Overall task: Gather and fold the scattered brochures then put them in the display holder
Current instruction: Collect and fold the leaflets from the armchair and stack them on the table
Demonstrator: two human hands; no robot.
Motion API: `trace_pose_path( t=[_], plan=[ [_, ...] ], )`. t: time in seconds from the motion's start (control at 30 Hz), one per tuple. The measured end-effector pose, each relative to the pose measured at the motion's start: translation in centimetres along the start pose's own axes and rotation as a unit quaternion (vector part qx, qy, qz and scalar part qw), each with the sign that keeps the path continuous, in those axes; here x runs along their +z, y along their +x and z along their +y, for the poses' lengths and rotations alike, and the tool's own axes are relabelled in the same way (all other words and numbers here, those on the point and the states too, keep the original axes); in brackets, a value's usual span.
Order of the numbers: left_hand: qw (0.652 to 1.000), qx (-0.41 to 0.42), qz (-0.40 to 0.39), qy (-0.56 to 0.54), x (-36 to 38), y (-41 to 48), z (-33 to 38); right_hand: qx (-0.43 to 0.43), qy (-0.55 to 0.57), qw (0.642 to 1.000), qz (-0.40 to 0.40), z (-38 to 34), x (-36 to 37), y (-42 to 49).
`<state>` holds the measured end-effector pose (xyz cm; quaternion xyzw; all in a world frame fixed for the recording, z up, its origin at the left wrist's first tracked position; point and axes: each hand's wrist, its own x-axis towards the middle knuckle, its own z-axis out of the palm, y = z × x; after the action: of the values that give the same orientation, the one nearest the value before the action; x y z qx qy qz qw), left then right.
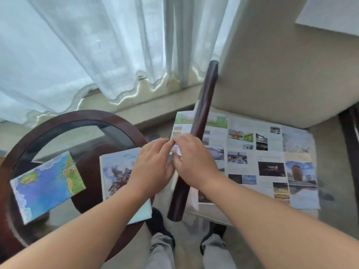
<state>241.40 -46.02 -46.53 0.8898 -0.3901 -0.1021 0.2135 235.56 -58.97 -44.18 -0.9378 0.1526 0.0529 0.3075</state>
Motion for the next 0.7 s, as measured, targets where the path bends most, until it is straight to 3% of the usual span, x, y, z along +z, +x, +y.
trace_pose_path(
  t=[0.13, 0.23, 0.37, 0.47, 0.6, 0.7],
  plan=[
    [0.999, 0.039, -0.007, -0.013, 2.5, 3.5, 7.1, 0.081, 0.045, 0.994, 0.053, 6.8, -3.5, -2.5],
    [0.997, 0.033, -0.065, 0.012, 7.1, 4.5, 11.3, 0.173, 0.040, 0.984, 0.017, 13.7, -4.5, -4.8],
    [0.978, -0.135, -0.159, 0.017, 13.9, 3.5, 13.8, 0.236, 0.031, 0.969, -0.067, 22.0, -4.6, -8.7],
    [0.957, -0.228, -0.176, 0.043, 16.5, 2.2, 14.6, 0.238, 0.041, 0.963, -0.117, 25.1, -4.0, -10.4],
    [0.965, -0.208, -0.138, 0.080, 16.3, 0.2, 15.6, 0.211, 0.076, 0.964, -0.141, 24.6, -2.5, -10.2],
    [0.955, -0.254, -0.116, 0.098, 15.1, -0.5, 15.1, 0.185, 0.103, 0.966, -0.147, 22.6, -1.7, -9.0]
  ],
)
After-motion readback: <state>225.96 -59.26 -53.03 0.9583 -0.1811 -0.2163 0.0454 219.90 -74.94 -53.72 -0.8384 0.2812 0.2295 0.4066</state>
